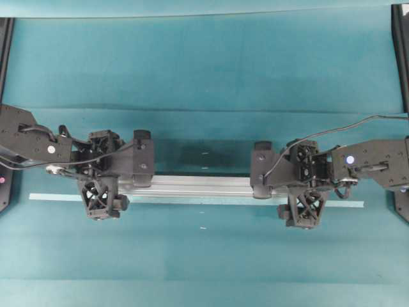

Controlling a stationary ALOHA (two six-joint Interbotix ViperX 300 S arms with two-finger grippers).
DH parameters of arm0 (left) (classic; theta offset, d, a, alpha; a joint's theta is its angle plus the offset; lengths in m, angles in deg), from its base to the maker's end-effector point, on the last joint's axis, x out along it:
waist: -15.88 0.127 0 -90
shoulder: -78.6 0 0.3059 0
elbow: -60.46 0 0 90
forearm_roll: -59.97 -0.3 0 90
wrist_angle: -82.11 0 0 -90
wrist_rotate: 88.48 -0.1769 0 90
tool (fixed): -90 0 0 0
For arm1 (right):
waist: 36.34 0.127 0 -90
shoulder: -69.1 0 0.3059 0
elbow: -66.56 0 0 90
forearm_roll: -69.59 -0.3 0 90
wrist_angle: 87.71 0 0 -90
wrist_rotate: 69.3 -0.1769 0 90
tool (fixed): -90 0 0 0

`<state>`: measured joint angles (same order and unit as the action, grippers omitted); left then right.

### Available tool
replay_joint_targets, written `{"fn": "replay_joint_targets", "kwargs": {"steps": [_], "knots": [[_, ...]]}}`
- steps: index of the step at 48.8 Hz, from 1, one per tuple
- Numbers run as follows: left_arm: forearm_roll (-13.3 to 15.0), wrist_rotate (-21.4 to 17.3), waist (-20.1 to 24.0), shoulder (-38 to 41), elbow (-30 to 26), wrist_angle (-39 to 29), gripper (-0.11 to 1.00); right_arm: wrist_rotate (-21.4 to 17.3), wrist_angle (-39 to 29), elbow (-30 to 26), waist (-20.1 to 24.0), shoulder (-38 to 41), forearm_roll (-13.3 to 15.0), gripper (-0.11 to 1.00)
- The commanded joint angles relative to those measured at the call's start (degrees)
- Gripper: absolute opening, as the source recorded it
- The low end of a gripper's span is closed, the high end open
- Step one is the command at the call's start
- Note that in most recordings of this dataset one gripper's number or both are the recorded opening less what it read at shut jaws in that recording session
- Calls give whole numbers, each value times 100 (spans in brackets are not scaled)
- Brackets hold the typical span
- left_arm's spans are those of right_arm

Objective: Lift the metal rail with both hands and move it towards you.
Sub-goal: 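Close left and right grippers around the rail ends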

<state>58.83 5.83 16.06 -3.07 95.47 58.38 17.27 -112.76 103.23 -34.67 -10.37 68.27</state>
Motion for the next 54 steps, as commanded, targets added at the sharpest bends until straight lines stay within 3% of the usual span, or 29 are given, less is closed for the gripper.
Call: {"fn": "replay_joint_targets", "kwargs": {"steps": [1, 25, 30, 38, 54], "knots": [[-9, 0, 9, 0, -62, 44, 96, 0, 44, -35, -35, 26, 9, 100], [-9, 26, -18, 35, -53, 272, 92, -79, 18, -79, -35, 35, -62, 97], [-9, 26, -70, 35, -62, 316, 76, -167, -18, -105, -35, 53, -105, 83], [-9, 26, -97, 35, -53, 431, 30, -220, -97, -149, -35, 79, -105, 41], [-9, 44, -97, 35, -70, 457, 29, -229, -114, -149, -35, 79, -105, 40]]}}
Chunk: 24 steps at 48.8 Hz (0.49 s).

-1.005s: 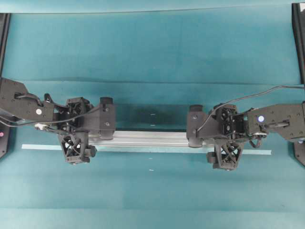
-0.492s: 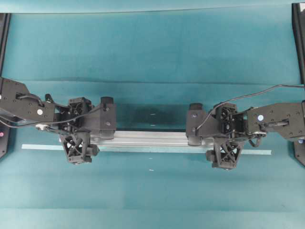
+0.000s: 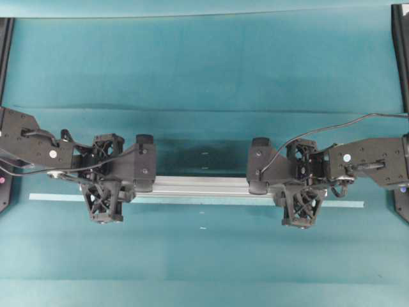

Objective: Lift the metal rail with both hands and move it towards you.
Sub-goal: 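Close left and right grippers around the rail ends, then lift the rail with both grippers and carry it across the table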

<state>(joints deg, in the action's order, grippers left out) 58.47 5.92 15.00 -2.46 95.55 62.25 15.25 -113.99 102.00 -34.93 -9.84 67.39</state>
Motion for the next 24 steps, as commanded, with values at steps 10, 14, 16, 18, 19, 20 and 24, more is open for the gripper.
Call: {"fn": "replay_joint_targets", "kwargs": {"steps": [10, 14, 16, 18, 19, 20, 24], "knots": [[26, 35, 0, -26, -62, 70, 29, -26, 9, -26, -9, 26, -26, 40], [26, 35, 9, -26, -53, 62, 29, -35, 9, -26, -9, 26, -18, 40], [26, 35, 0, -26, -53, 70, 29, -35, 9, -35, -9, 26, -18, 41], [26, 35, 9, -35, -53, 70, 29, -44, 9, -26, -9, 26, -26, 40], [26, 35, 9, -35, -44, 70, 29, -44, 9, -26, -9, 26, -18, 40], [26, 35, 9, -35, -44, 70, 29, -44, 9, -35, -9, 26, -26, 40], [26, 26, 9, -62, -70, 44, 29, -62, -9, -62, -9, 18, -18, 40]]}}
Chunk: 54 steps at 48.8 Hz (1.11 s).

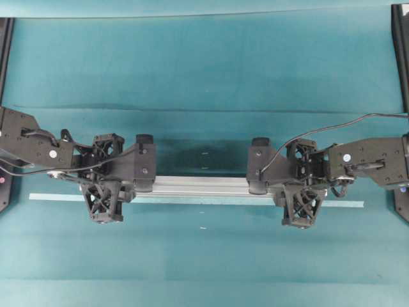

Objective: Lift the metal rail with both hands and move it towards you.
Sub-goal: 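Lift the rail with both grippers and carry it across the table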

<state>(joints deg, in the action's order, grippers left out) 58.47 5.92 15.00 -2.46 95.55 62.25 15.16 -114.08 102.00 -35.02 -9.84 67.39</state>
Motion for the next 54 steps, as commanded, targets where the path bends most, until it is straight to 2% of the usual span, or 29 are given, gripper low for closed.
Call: {"fn": "replay_joint_targets", "kwargs": {"steps": [1, 10, 25, 34, 41, 54], "knots": [[26, 26, 9, -62, -79, 26, 29, -62, -9, -70, -18, 0, -26, 40], [26, 9, 9, -352, -334, -396, 29, -158, -606, -378, -62, -237, -26, 41], [26, -9, -44, -1081, -1239, -2004, 29, -290, -2355, -1230, -264, -967, -26, 40], [26, -62, -35, -1521, -1802, -2865, 29, -387, -3164, -1688, -281, -1441, -35, 40], [26, -53, -35, -1679, -2250, -3516, 29, -554, -3683, -2118, -281, -1696, -70, 40], [26, -26, -35, -1687, -3217, -4254, 29, -694, -4799, -3103, -158, -1696, -79, 40]]}}
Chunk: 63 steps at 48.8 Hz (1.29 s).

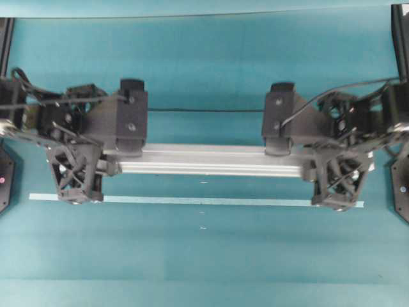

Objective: Lift the metal rail with both hands and move it towards you.
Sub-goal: 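Lift the rail with both grippers and carry it across the table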

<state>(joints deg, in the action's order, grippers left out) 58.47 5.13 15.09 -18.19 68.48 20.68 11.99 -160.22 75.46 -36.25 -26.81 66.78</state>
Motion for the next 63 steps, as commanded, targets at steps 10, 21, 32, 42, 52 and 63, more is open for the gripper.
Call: {"fn": "replay_joint_targets", "kwargs": {"steps": [10, 21, 32, 42, 52, 63], "knots": [[26, 62, -53, -9, -1213, -861, 29, -650, -1002, -1230, 70, 79, -18, 41], [26, 79, -44, 114, -1969, -1608, 29, -984, -2030, -2250, 167, 299, -18, 40], [26, 114, -53, 352, -2804, -2329, 29, -1116, -2435, -3261, 255, 571, -18, 40], [26, 167, -62, 492, -3322, -2338, 29, -1354, -2558, -3973, 343, 826, -18, 40], [26, 272, -70, 545, -3674, -2408, 29, -1433, -2602, -4263, 343, 826, 0, 40], [26, 272, -70, 598, -3797, -2417, 29, -1424, -2602, -4219, 343, 826, -9, 40]]}}
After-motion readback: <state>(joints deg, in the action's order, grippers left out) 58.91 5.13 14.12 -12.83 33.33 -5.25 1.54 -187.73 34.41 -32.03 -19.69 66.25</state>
